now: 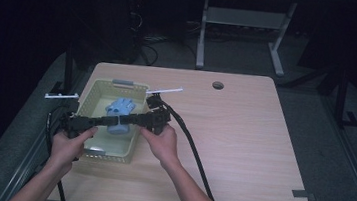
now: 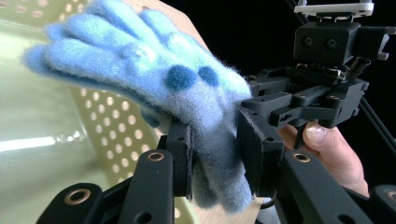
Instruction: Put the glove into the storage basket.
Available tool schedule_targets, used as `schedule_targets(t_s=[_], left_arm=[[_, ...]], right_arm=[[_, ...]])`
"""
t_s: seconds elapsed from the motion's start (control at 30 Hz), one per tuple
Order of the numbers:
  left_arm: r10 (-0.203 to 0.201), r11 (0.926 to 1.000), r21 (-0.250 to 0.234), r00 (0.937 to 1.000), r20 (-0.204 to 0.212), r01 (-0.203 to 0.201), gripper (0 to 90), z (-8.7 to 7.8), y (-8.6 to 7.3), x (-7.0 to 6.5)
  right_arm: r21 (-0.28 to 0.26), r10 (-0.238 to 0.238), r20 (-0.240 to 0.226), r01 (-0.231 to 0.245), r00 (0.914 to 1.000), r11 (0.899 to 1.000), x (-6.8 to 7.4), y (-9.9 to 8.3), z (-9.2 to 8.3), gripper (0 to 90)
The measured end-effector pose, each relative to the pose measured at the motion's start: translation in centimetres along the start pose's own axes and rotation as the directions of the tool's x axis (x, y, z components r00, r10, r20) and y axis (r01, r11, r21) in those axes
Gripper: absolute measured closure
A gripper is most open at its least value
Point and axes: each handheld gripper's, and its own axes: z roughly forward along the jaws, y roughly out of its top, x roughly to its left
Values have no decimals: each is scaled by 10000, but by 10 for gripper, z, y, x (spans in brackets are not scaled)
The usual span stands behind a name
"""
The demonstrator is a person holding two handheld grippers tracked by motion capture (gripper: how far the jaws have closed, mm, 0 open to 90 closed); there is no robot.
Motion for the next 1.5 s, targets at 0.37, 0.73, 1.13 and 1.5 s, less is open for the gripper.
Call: schedule_targets(t_s=[0.37, 0.73, 1.13, 1.5], left_arm=[[-299, 9992, 266, 9995, -65, 301, 678, -11, 3, 21], [-715, 9961, 487, 9969, -341, 731, 686, -14, 7, 36], [-959, 9904, 905, 9904, -993, 1049, 692, -14, 11, 51], [-990, 9798, 1562, 9813, -1651, 1252, 715, -10, 10, 59]], right_arm=[[68, 179, -111, -178, 9998, 9998, -5, 1, 25, 736], [124, 569, -153, -567, 9983, 9983, -14, 1, 42, 737], [347, 1246, -247, -1237, 9919, 9917, -29, 1, 61, 736], [704, 1135, 189, -1146, 9934, 9909, -36, -2, 75, 736]])
